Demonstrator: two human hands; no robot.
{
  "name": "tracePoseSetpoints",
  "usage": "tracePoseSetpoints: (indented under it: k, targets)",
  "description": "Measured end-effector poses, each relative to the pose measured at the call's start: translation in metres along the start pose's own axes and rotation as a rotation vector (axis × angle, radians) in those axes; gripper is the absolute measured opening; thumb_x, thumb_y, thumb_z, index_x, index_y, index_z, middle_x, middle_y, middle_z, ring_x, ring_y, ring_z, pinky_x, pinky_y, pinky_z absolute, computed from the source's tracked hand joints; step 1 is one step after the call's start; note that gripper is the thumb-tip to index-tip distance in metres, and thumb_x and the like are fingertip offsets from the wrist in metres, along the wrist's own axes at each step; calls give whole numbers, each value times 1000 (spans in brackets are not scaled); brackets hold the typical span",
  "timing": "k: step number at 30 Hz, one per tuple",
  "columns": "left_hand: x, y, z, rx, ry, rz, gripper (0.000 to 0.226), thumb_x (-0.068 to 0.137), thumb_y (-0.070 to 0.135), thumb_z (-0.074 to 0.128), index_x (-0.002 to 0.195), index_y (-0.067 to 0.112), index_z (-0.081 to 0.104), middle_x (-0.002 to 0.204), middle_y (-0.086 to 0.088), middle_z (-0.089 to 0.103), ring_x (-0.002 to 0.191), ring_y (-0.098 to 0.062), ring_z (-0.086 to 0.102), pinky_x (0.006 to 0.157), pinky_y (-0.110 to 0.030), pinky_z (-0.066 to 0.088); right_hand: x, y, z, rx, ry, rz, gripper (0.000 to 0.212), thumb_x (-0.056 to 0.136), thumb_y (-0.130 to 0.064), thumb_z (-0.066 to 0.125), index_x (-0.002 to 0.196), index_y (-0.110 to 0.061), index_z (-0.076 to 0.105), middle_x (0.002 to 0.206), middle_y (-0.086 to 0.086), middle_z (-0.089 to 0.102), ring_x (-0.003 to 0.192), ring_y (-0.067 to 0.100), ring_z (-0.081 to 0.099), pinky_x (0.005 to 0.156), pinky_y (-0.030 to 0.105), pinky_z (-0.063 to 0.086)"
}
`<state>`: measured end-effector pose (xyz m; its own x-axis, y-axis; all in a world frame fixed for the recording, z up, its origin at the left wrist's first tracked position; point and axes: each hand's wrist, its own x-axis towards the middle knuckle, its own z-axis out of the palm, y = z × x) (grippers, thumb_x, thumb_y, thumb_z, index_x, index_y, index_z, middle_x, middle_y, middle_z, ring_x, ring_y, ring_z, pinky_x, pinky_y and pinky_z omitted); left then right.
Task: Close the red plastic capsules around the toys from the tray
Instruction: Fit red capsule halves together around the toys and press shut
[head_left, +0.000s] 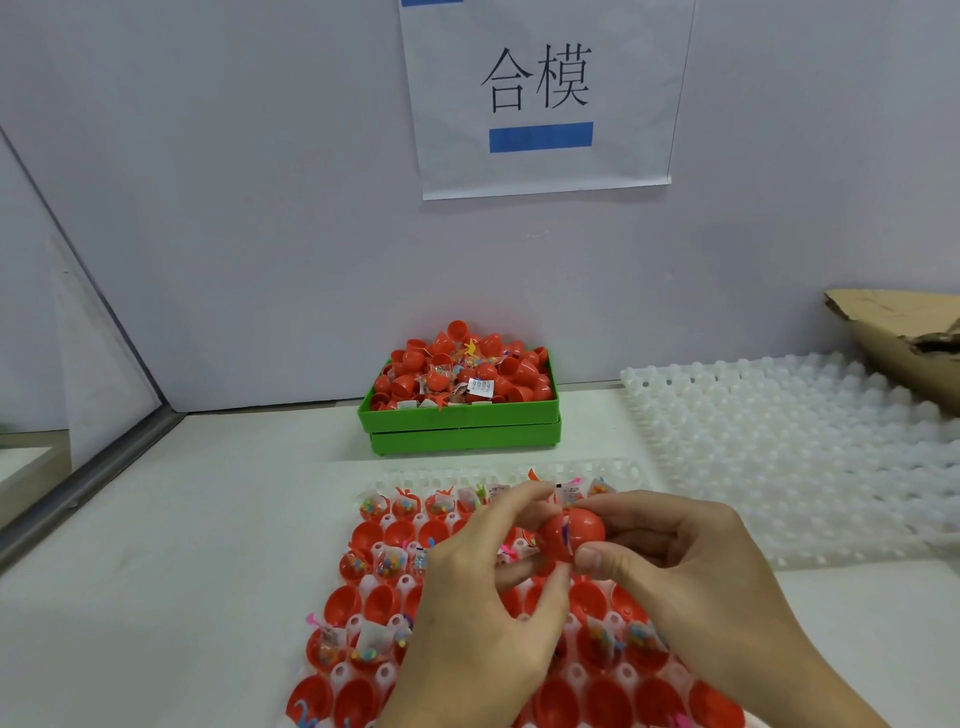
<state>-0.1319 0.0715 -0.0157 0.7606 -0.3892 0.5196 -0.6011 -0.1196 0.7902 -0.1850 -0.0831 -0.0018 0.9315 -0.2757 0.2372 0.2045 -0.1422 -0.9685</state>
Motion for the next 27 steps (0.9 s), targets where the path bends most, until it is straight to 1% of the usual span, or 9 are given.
tracePoseSetpoints:
  k: [3,6,8,10,13,17,20,24,27]
  targets:
    - [1,-1,-1,7,15,-22,57,76,-7,77,110,37,68,106,21,67,104,2,65,78,-18,58,0,-2,-1,-14,-20,0,46,71,4,81,91,-38,79,81,1,78,78,19,76,77,29,60]
    - [3,-2,-2,-45,25,-49,47,75,-7,78,102,31,75,103,18,69,101,-3,67,78,-18,58,0,-3,-1,-12,-34,16,46,70,1,82,91,-39,79,80,1,78,79,20,75,76,28,60]
    - [4,-2,-3,-119,19,-76,41,74,-9,77,97,26,77,100,13,72,99,-7,68,78,-19,57,-1,-4,0,6,-36,23,45,70,1,82,90,-39,79,78,3,77,77,20,75,73,24,59]
    - [4,-1,-4,-185,4,-98,41,74,-12,75,95,23,78,98,9,73,97,-8,69,77,-18,56,-2,-4,0,8,-24,18,43,70,2,82,89,-37,80,77,3,77,74,19,75,69,20,57]
    - [4,-1,-4,-239,-28,-100,40,75,-11,75,97,21,78,100,6,73,100,-12,68,80,-19,56,-2,-4,3,29,-1,15,35,71,4,80,88,-27,81,76,2,77,70,15,74,64,17,55]
    - [5,-2,-4,-282,-22,-117,38,74,-5,78,99,23,78,102,4,73,101,-14,69,81,-21,57,-3,-2,7,49,30,21,32,74,4,78,92,-23,79,74,2,77,67,13,74,63,15,54]
    - [5,-2,-4,-296,-13,-136,36,75,-2,78,99,24,78,100,4,75,97,-12,71,81,-22,58,-4,-1,9,93,40,25,32,76,3,76,90,-26,80,75,3,77,70,15,75,63,14,55]
    - [6,-1,-3,-301,-4,-130,40,75,-9,76,99,23,77,98,3,76,95,-11,72,80,-18,56,-5,-3,10,169,47,6,35,77,6,72,83,-27,81,79,3,78,72,16,76,63,13,55]
    - [6,1,-3,-300,-6,-119,39,76,-10,75,101,19,76,98,1,76,95,-11,71,80,-18,56,-5,-4,11,156,50,-21,40,77,2,73,80,-37,80,78,1,78,73,14,76,64,13,55]
